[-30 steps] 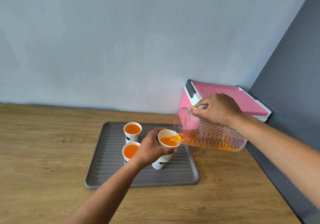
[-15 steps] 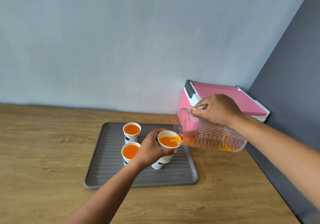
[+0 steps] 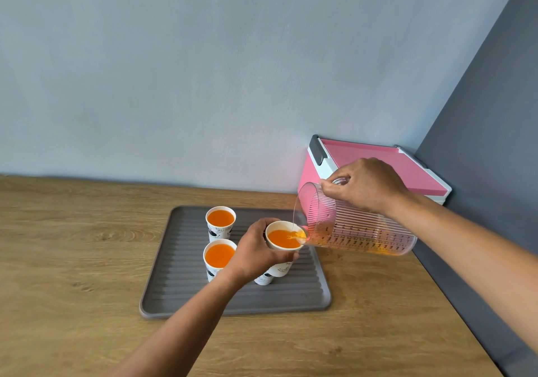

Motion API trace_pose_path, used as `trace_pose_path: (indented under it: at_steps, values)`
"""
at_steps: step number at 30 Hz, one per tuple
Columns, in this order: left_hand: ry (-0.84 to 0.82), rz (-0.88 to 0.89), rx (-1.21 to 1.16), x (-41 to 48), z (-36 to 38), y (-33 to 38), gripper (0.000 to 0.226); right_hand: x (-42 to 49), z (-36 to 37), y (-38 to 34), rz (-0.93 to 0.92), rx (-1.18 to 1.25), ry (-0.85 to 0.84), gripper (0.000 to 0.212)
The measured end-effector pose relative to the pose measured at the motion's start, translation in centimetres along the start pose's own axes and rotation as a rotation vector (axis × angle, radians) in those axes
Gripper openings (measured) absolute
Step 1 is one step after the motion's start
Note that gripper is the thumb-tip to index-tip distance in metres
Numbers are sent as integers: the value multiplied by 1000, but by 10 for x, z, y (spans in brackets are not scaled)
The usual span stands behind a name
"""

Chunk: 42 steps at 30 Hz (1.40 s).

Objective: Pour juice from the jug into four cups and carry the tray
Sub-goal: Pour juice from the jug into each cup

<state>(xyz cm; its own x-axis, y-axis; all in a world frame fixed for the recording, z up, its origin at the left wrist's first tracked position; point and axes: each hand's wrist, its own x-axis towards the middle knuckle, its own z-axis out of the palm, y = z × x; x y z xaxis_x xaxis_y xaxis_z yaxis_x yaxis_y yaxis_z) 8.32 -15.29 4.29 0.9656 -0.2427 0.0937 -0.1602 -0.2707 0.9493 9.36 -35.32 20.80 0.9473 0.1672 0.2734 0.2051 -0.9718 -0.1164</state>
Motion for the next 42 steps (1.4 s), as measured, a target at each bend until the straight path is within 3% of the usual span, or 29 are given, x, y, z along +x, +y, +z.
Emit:
trace_pose_path:
  at_steps: [32, 37, 42]
  values:
    - [-3, -10, -14, 5, 6, -5, 71, -1, 7, 13, 10, 50, -3, 40]
    - [12, 3, -15, 11, 4, -1, 71, -3, 13, 35, 125, 228, 54, 63]
    - [23, -2, 7, 19, 3, 0, 72, -9, 29, 52, 234, 419, 109, 63]
